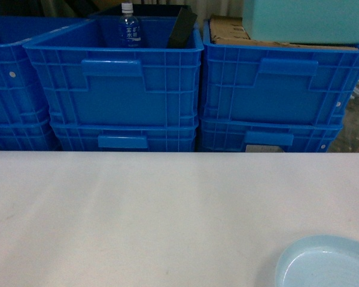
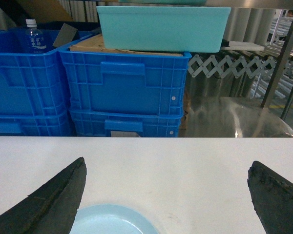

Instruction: Place blue tray on left shelf second layer neatly

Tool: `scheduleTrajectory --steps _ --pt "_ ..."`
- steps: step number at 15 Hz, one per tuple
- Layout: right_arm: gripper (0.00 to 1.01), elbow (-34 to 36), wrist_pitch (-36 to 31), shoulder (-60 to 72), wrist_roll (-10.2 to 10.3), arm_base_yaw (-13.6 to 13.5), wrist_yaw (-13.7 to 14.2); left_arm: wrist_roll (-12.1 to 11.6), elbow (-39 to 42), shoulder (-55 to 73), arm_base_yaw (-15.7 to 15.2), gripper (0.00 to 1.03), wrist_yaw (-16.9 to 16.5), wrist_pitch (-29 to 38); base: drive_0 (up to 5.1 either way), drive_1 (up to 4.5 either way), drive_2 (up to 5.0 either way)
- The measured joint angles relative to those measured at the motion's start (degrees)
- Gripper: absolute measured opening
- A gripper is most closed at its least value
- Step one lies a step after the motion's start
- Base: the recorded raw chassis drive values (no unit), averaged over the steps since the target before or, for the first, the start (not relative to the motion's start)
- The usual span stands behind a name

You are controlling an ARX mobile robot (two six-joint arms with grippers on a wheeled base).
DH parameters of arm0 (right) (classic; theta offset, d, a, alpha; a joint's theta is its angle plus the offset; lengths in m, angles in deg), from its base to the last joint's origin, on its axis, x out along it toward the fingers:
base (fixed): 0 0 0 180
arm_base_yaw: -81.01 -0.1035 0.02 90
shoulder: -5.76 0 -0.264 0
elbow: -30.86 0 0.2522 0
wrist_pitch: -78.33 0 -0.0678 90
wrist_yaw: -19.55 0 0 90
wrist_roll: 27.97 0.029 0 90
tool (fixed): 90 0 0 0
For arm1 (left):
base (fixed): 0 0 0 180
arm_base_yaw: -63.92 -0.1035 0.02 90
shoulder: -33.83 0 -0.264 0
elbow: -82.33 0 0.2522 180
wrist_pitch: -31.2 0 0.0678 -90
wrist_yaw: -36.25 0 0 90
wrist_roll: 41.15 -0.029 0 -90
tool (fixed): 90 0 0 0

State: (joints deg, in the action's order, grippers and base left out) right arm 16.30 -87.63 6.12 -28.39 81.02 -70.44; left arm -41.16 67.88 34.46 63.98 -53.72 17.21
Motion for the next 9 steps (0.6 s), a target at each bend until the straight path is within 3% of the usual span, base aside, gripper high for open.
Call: scheduleTrajectory --steps 9 --pt "0.98 0.0 0.0 0.0 0.0 0.0 0.0 0.0 0.0 0.0 0.0 0.98 0.0 0.0 0.0 0.00 0.0"
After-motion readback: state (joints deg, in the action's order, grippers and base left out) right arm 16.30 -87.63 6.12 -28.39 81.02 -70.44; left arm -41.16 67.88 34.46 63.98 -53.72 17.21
